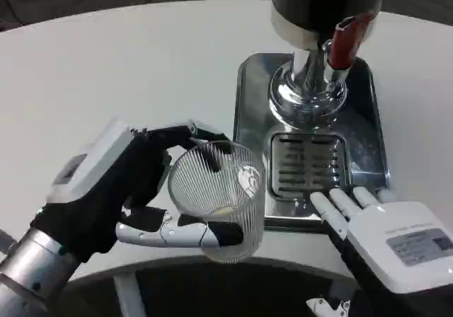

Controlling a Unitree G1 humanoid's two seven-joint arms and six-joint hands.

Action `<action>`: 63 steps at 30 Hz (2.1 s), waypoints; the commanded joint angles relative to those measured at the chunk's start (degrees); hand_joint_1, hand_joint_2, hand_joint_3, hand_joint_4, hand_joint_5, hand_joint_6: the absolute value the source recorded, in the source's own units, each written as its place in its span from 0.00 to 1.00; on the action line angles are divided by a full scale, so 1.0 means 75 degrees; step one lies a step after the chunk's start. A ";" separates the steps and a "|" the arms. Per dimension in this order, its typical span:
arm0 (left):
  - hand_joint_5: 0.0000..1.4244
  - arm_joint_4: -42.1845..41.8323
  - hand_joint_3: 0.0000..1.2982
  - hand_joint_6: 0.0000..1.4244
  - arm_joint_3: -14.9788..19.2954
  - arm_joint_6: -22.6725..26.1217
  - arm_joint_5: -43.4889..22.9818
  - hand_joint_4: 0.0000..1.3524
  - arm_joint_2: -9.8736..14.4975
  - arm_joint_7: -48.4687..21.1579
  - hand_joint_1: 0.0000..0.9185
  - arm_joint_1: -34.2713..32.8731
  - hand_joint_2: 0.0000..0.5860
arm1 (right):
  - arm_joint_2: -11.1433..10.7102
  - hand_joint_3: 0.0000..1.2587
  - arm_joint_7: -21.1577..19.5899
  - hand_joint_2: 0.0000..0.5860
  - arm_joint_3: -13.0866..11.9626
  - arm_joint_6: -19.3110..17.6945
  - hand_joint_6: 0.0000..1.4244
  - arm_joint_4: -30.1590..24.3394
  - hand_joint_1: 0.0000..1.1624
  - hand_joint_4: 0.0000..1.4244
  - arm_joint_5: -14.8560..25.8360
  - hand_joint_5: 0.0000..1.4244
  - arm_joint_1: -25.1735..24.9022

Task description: Grasp the cup under the faucet to collect the drink, then remove the cup.

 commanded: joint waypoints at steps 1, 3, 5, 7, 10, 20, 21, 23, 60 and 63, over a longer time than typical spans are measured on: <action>1.00 -0.0047 0.83 1.00 0.0013 -0.0204 0.0023 0.92 0.0037 0.0155 0.56 -0.0041 0.00 | 0.0017 0.00 0.0081 0.67 -0.0047 0.0042 0.00 0.0041 0.27 0.00 0.0064 0.00 0.0052; 1.00 -0.0052 0.83 1.00 0.0013 -0.0205 0.0023 0.92 0.0039 0.0154 0.56 -0.0040 0.00 | 0.0019 0.00 0.0104 0.67 -0.0050 0.0059 0.00 0.0044 0.27 0.00 0.0074 0.00 0.0047; 1.00 -0.0069 0.83 1.00 0.0017 -0.0196 0.0021 0.92 0.0036 0.0155 0.56 -0.0041 0.00 | 0.0013 0.00 0.0122 0.67 -0.0046 0.0072 0.00 0.0045 0.27 0.00 0.0082 0.00 0.0046; 1.00 -0.0092 0.83 1.00 0.0034 -0.0186 0.0015 0.92 0.0042 0.0154 0.56 -0.0034 0.00 | 0.0018 0.00 0.0134 0.67 -0.0043 0.0084 0.00 0.0039 0.27 0.00 0.0092 0.00 0.0068; 1.00 -0.0101 0.83 1.00 0.0046 -0.0186 0.0020 0.92 0.0054 0.0150 0.56 -0.0017 0.00 | 0.0016 0.00 0.0124 0.67 -0.0043 0.0080 0.00 0.0026 0.27 0.00 0.0102 0.00 0.0097; 1.00 -0.0108 0.83 1.00 0.0068 -0.0231 0.0026 0.92 0.0052 0.0184 0.56 -0.0071 0.00 | 0.0072 0.00 0.0145 0.67 -0.0047 0.0119 0.00 -0.0072 0.27 0.00 0.0078 0.00 0.0116; 1.00 -0.0109 0.83 1.00 0.0069 -0.0234 0.0022 0.92 0.0051 0.0184 0.56 -0.0074 0.00 | 0.0083 0.00 0.0145 0.67 -0.0041 0.0121 0.00 -0.0092 0.27 0.00 0.0071 0.00 0.0126; 1.00 -0.0111 0.83 1.00 0.0073 -0.0235 0.0018 0.92 0.0050 0.0181 0.56 -0.0074 0.00 | 0.0108 0.00 0.0149 0.67 -0.0039 0.0123 0.00 -0.0122 0.27 0.00 0.0061 0.00 0.0136; 1.00 0.2706 0.83 1.00 -0.1325 -0.0056 0.2113 0.91 -0.0523 0.1742 0.56 -0.2662 0.00 | 0.0052 0.00 -0.1189 0.67 -0.1792 0.0255 0.00 -0.0543 0.27 0.00 0.1841 0.00 0.1115; 1.00 0.3037 0.83 1.00 -0.1453 -0.0085 0.2217 0.91 -0.0579 0.1931 0.56 -0.2895 0.00 | 0.0040 0.00 -0.1199 0.67 -0.1866 0.0248 0.00 -0.0597 0.27 0.00 0.1940 0.00 0.1156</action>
